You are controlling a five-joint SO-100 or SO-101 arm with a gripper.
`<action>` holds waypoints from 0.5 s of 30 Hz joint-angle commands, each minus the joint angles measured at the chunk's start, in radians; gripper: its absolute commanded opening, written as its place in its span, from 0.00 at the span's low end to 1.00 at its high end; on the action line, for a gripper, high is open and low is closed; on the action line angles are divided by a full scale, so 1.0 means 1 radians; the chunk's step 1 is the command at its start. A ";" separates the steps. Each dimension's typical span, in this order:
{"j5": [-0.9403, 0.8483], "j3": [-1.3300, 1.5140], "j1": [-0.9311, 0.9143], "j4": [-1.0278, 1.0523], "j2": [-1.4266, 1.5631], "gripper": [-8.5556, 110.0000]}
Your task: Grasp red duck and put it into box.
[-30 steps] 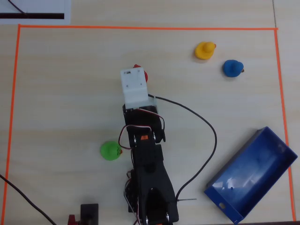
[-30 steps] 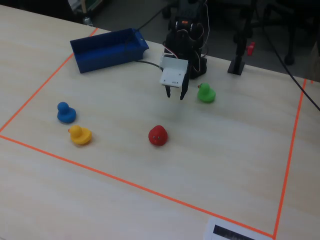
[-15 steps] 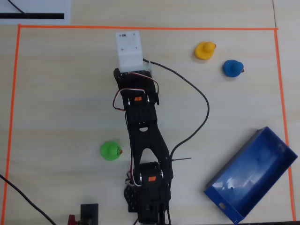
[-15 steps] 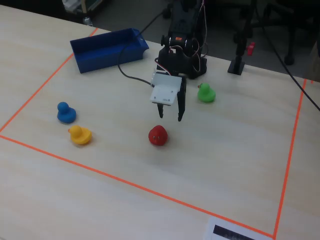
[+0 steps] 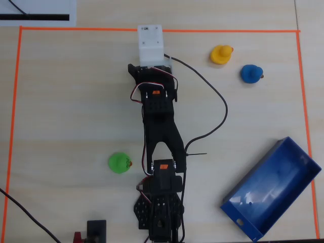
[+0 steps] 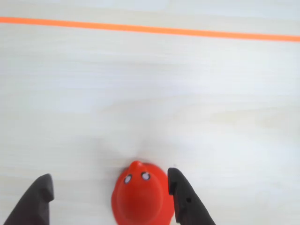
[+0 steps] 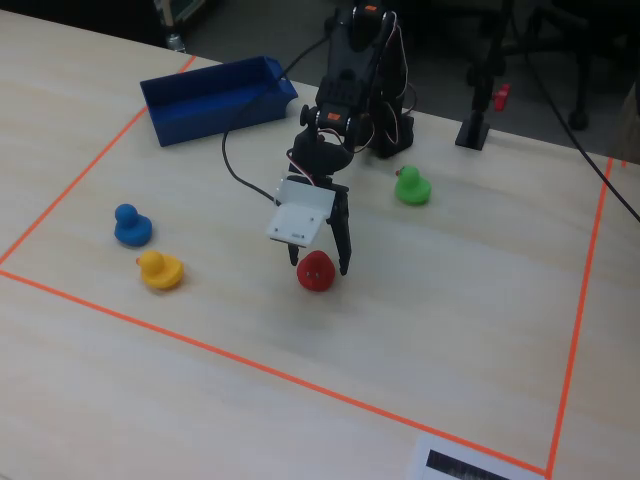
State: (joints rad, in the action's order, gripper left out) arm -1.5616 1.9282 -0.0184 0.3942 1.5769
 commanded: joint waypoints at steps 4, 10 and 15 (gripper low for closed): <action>-0.035 0.098 -0.023 -0.058 0.023 0.36; -0.029 0.175 -0.011 -0.087 0.031 0.36; -0.018 0.196 0.002 -0.109 0.026 0.35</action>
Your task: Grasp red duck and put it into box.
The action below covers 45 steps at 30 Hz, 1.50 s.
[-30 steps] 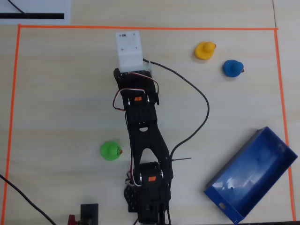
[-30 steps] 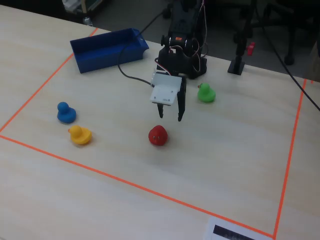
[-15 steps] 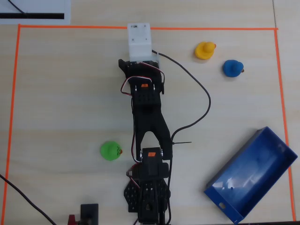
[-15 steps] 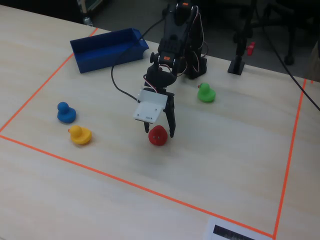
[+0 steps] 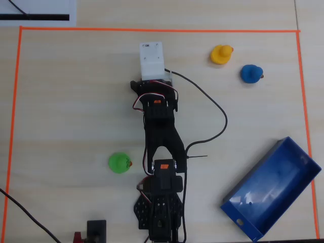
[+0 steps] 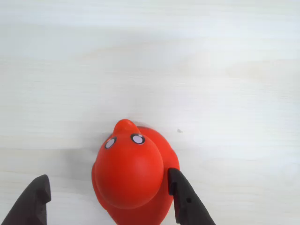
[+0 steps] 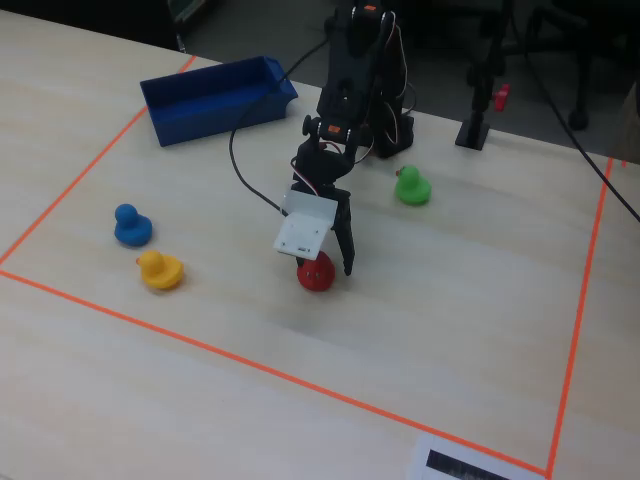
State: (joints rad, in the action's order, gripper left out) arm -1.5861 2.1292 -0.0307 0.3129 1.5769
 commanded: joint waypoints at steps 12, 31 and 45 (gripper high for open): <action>-0.003 -0.051 -0.006 -0.069 -0.074 0.34; 0.003 -0.120 -0.075 0.029 0.020 0.07; 0.067 -0.522 -0.491 0.756 0.273 0.07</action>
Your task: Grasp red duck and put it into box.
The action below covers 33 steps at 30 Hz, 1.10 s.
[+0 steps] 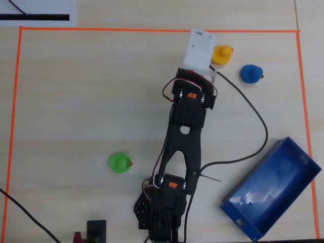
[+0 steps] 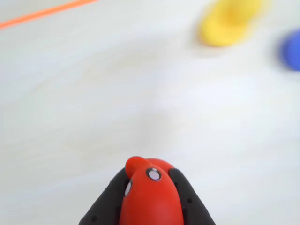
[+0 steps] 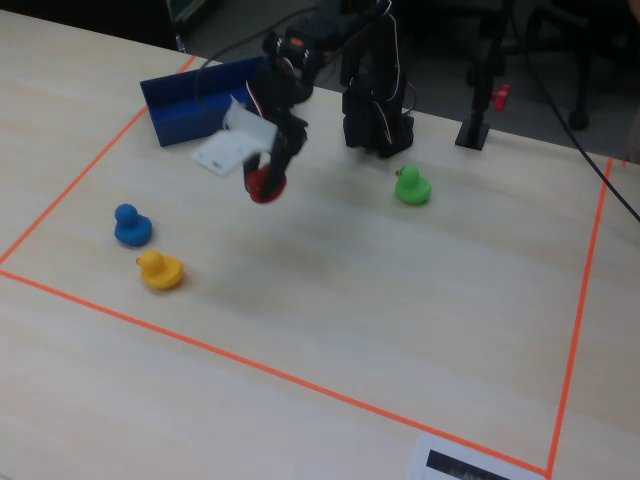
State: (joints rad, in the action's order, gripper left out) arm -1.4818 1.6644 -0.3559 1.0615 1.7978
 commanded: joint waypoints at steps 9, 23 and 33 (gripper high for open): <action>-0.206 -0.224 -0.664 0.003 -0.089 0.07; -0.308 -0.207 -1.037 0.031 -0.169 0.07; -0.319 0.035 -1.057 -0.140 -0.103 0.07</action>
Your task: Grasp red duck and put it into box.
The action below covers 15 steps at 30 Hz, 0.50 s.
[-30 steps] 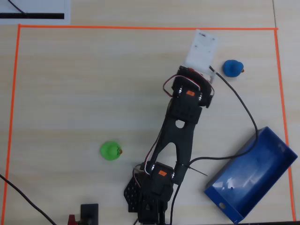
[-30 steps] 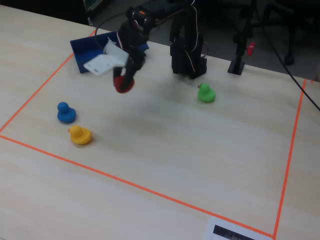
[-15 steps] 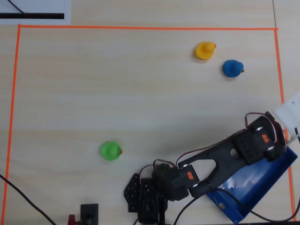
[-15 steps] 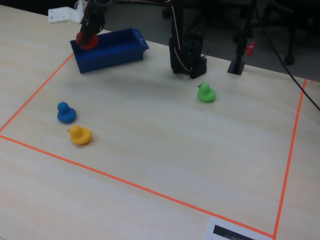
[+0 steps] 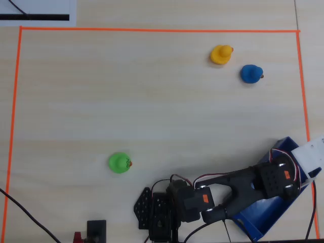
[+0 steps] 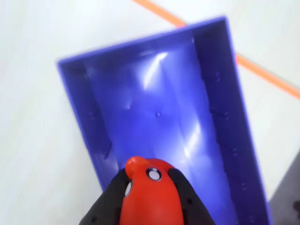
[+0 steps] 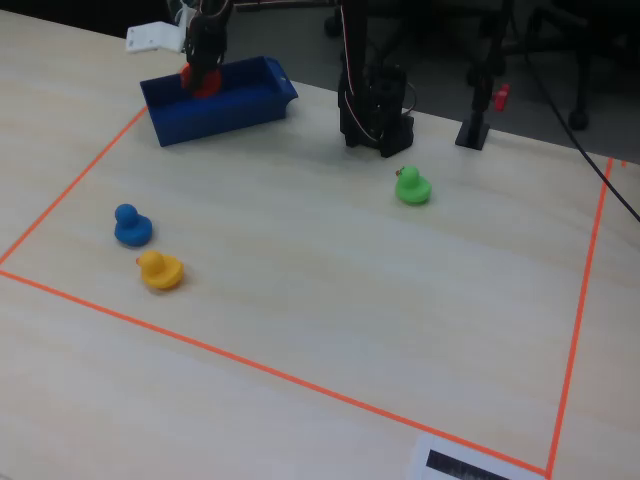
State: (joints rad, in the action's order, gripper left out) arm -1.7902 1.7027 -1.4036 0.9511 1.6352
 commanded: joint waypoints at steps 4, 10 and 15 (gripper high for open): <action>-0.005 -0.006 -0.005 -0.051 0.058 0.07; 0.000 -0.035 -0.011 -0.121 0.011 0.07; 0.014 -0.034 -0.023 -0.209 -0.029 0.09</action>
State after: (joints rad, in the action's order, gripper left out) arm -1.7917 1.7073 -1.4067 0.7931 1.6015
